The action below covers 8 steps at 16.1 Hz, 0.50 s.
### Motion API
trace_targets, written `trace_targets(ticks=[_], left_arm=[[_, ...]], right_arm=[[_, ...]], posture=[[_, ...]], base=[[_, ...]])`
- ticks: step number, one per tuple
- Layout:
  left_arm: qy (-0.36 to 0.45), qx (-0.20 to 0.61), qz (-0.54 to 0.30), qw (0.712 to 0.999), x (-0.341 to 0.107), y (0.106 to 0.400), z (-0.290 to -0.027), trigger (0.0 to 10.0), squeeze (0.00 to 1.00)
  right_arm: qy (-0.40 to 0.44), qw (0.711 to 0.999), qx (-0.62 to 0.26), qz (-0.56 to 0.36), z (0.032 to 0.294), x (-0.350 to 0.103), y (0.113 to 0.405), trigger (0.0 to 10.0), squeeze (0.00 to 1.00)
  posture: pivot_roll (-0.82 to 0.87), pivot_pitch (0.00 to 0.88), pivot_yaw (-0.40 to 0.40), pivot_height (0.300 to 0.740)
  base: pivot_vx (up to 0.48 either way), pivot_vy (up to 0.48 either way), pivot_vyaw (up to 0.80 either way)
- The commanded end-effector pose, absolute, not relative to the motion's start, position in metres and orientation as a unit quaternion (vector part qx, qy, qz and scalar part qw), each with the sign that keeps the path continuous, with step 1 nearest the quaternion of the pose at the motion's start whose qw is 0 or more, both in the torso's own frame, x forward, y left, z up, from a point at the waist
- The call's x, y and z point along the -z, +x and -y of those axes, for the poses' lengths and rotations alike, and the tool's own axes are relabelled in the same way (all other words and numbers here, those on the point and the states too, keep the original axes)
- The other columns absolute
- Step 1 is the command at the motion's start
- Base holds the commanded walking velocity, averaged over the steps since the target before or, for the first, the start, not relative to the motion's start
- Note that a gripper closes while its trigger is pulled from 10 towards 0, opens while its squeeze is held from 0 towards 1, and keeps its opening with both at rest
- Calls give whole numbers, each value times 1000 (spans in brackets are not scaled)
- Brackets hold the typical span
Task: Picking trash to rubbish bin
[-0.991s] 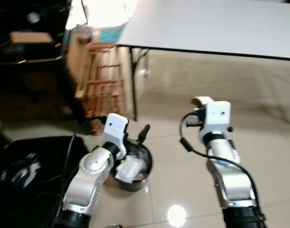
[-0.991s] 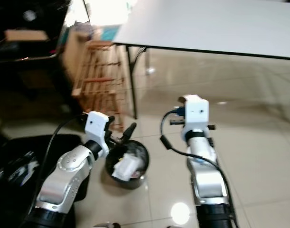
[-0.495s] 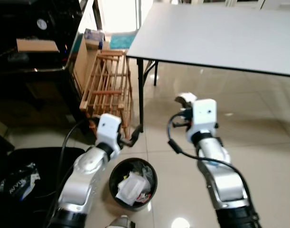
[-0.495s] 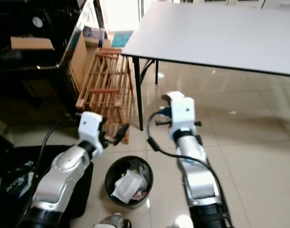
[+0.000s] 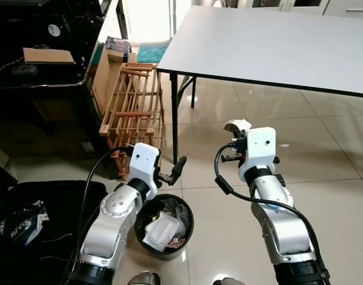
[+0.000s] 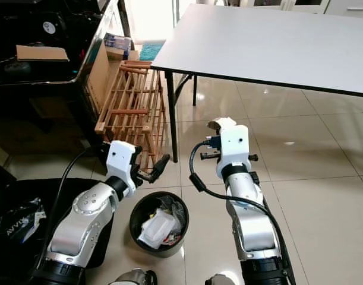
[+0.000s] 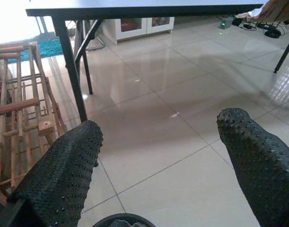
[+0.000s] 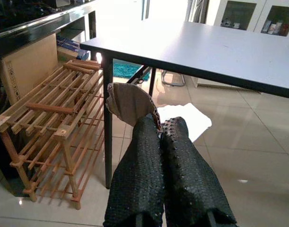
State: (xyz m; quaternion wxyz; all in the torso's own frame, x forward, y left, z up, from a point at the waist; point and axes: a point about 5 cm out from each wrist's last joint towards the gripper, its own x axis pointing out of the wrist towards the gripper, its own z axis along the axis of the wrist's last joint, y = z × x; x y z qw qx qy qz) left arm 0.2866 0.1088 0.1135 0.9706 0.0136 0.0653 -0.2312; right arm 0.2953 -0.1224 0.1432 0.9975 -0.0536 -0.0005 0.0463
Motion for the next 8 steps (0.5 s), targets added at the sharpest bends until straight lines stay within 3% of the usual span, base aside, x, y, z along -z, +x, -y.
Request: trace_targets(ticks=[1, 5, 8], left_arm=[[20, 223, -70, 972, -112, 286, -111, 10000, 0], [22, 221, -77, 972, -110, 285, -112, 10000, 0], [20, 226, -81, 971, -110, 285, -112, 10000, 0]], right_arm=[[-51, 997, -52, 2, 121, -144, 293, 10000, 0], [-46, 998, -48, 1, 121, -144, 294, 10000, 0], [-42, 998, -44, -1, 122, -143, 294, 10000, 0]], posture=[[30, 146, 26, 740], [35, 148, 29, 740], [33, 146, 32, 740]], base=[[0, 0, 494], [0, 0, 747], [0, 0, 0]])
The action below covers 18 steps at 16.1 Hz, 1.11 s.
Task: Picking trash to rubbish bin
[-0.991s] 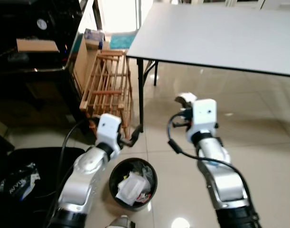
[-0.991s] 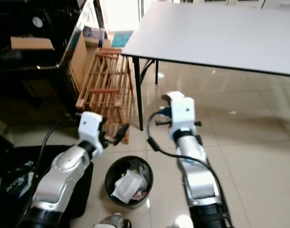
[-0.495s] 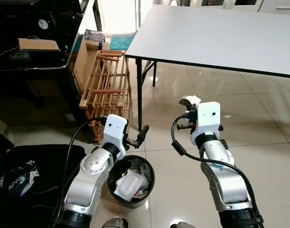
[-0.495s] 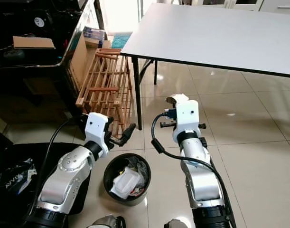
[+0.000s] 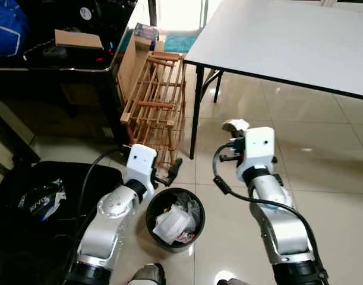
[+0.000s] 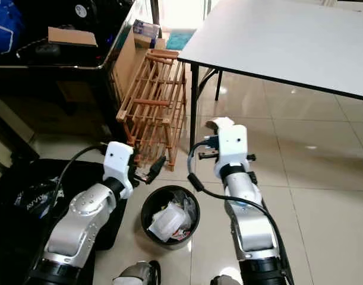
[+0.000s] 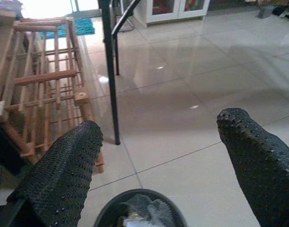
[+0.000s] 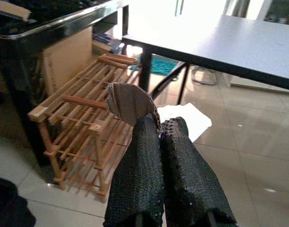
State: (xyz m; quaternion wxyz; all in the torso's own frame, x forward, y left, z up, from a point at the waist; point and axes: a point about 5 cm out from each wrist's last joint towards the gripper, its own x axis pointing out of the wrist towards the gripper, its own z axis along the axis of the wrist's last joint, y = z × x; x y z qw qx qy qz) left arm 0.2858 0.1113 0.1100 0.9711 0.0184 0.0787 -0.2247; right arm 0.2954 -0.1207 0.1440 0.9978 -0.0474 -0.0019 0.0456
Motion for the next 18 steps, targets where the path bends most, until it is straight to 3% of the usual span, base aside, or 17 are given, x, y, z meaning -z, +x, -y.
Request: trace_targets(ticks=[1, 12, 18], left_arm=[[20, 226, -82, 970, -110, 285, -111, 10000, 0], [25, 230, -87, 969, -108, 285, -111, 10000, 0], [28, 236, -83, 968, -109, 284, -111, 10000, 0]], right_arm=[[-41, 998, -43, 0, 122, -144, 294, 10000, 0], [-41, 998, -38, 1, 123, -144, 294, 10000, 0], [-41, 998, -37, -2, 122, -142, 294, 10000, 0]], posture=[[33, 146, 32, 740], [32, 141, 38, 740], [34, 144, 40, 740]], base=[[0, 0, 0], [0, 359, 0], [0, 0, 0]])
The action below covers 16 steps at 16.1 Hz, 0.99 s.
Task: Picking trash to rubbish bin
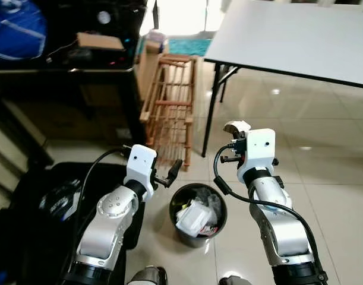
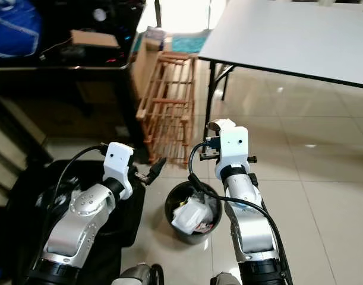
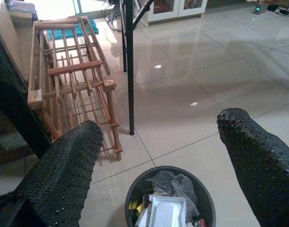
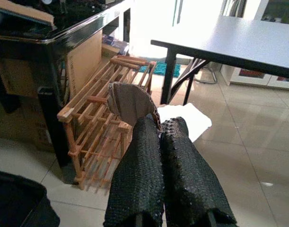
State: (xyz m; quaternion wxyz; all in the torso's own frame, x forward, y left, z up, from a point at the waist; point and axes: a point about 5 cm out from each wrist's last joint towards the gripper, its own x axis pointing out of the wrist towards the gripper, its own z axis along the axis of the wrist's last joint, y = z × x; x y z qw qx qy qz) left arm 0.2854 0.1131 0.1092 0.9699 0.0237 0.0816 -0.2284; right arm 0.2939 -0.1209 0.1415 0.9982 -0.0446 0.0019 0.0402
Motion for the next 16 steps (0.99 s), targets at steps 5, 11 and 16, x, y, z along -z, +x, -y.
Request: trace_targets(ticks=[5, 11, 16], left_arm=[[33, 244, -80, 966, -109, 281, -111, 10000, 0], [31, 258, -102, 960, -100, 263, -115, 10000, 0], [45, 267, -120, 955, -95, 251, -122, 10000, 0]], right_arm=[[-8, 1000, -16, -25, 126, -135, 294, 10000, 0], [36, 994, 27, -101, 143, -100, 292, 10000, 0], [49, 991, 36, -116, 140, -94, 287, 10000, 0]], posture=[[41, 155, 45, 740], [79, 246, 76, 740], [89, 294, 94, 740]], base=[[0, 0, 0], [0, 0, 0], [0, 0, 0]])
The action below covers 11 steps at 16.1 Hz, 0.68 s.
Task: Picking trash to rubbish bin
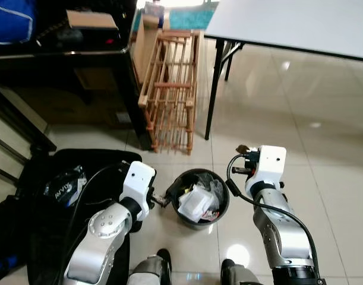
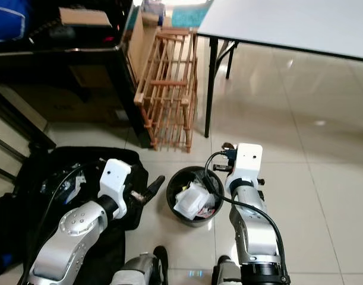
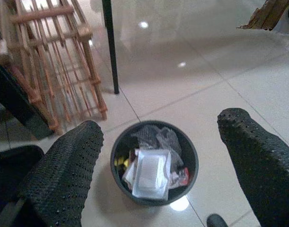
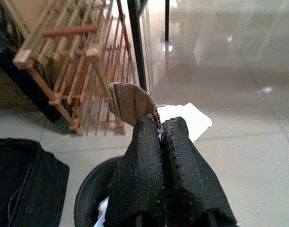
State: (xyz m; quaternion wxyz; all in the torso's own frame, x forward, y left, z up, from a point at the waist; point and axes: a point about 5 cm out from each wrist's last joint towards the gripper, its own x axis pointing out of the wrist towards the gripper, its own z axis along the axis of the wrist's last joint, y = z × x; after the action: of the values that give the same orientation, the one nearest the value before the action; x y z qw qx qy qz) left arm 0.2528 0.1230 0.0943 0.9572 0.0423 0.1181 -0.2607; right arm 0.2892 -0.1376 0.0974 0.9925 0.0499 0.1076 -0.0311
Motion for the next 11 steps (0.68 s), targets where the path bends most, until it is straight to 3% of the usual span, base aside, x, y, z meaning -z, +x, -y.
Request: trace_targets(ticks=[1, 6, 11], left_arm=[[47, 268, -129, 954, -92, 246, -125, 10000, 0], [29, 268, -165, 949, -85, 226, -129, 10000, 0], [33, 271, -148, 950, -87, 228, -124, 10000, 0]], right_arm=[[71, 987, 42, -137, 138, -87, 282, 10000, 0], [98, 978, 50, -179, 134, -69, 273, 10000, 0], [83, 976, 47, -198, 133, -63, 272, 10000, 0]], posture=[[90, 318, 99, 740], [95, 382, 97, 740], [83, 374, 80, 740]], base=[[0, 0, 0], [0, 0, 0], [0, 0, 0]])
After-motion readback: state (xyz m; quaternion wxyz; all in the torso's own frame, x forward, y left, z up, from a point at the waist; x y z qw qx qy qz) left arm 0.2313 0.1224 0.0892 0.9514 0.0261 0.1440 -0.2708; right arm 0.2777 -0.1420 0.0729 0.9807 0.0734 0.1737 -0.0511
